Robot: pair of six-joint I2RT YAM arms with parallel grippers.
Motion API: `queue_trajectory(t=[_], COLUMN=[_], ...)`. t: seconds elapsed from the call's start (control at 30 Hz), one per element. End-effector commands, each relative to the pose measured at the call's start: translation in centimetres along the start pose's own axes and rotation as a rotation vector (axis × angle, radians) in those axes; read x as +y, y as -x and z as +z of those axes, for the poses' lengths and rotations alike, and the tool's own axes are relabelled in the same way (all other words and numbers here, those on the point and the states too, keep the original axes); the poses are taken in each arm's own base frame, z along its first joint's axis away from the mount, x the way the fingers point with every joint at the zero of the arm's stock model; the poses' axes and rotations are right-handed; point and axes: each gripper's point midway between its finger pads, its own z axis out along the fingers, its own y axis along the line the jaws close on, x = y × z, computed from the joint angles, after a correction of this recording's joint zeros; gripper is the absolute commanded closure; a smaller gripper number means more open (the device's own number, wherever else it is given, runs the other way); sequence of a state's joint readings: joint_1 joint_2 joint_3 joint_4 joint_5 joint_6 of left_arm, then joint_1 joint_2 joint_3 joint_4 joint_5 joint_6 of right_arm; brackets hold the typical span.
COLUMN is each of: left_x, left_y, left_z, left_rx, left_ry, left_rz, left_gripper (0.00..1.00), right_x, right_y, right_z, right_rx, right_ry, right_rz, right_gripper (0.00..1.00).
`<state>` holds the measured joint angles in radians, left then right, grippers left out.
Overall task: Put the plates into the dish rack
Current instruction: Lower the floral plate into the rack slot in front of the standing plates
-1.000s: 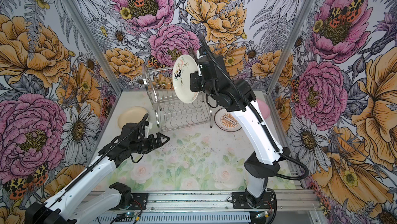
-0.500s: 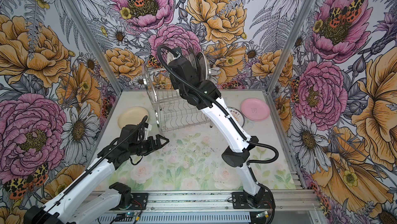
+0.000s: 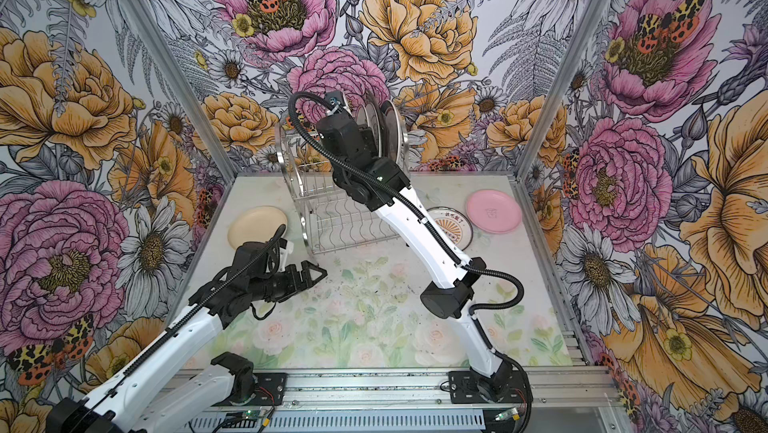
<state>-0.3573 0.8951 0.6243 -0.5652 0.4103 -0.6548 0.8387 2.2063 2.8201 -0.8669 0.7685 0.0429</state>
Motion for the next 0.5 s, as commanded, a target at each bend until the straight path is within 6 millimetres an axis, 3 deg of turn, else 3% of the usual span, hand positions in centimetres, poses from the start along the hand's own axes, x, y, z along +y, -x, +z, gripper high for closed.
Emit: queue_trajectory(t=[0.0, 0.47], left_x=[0.7, 1.3], left_y=[0.1, 0.3], left_z=[-0.1, -0.2], left_rx=[-0.017, -0.024], left_ry=[0.018, 0.022], left_rz=[-0.008, -0.024], left_gripper=[0.01, 0.01], right_x=[-2.1, -0.7], right_y=[3.0, 0.1], right_z=[0.2, 2.6], right_rx=[-0.106, -0.039], right_ry=[-0.063, -0.045], right_rz=[0.128, 0.121], right_gripper=[1.0, 1.0])
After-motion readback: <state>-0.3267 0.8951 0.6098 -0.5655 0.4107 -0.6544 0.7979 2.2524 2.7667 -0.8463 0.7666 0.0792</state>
